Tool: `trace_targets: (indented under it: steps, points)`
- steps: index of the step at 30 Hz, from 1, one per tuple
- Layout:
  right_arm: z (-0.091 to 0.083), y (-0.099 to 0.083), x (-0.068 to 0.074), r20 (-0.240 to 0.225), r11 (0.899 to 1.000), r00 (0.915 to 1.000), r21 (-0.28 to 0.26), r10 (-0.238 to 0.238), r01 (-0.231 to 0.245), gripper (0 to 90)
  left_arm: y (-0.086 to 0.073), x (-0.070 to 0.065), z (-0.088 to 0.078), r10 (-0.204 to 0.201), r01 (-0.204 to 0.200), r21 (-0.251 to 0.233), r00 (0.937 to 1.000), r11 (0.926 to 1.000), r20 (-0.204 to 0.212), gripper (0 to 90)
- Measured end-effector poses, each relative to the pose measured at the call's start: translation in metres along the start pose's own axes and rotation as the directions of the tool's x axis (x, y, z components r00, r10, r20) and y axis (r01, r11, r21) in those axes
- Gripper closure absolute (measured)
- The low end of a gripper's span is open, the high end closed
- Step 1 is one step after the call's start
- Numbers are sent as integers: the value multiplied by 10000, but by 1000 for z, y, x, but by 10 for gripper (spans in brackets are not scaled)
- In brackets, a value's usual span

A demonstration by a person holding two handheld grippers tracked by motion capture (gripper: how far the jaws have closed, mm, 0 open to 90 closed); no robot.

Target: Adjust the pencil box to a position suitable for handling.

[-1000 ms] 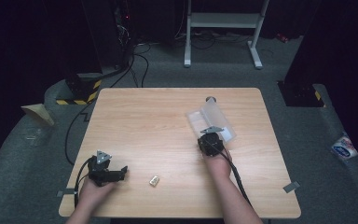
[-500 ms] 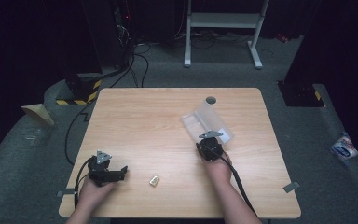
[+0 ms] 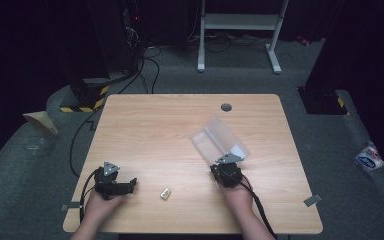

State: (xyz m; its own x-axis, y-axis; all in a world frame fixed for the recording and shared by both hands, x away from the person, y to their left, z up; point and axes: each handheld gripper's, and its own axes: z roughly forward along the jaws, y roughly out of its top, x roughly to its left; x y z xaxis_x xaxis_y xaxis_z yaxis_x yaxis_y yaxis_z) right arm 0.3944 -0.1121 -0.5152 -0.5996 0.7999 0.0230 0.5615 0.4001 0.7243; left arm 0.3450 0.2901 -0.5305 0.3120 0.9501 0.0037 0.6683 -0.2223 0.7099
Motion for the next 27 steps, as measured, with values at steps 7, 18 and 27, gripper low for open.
trace_targets:
  steps: [7,18,27]
  points:
    - [-22,-11,7,-163,9981,9998,-619,63,-73,701,0,0,0,-4,4,-2,10000,10000,-3,24]
    - [-48,-25,-20,1213,9902,9868,-1023,1073,-951,549,0,0,0,-2,2,-1,10000,10000,-2,24]
    - [-53,-33,-33,1645,9800,9706,-1228,1757,-1566,539,0,0,0,-7,7,-2,10000,10000,0,24]
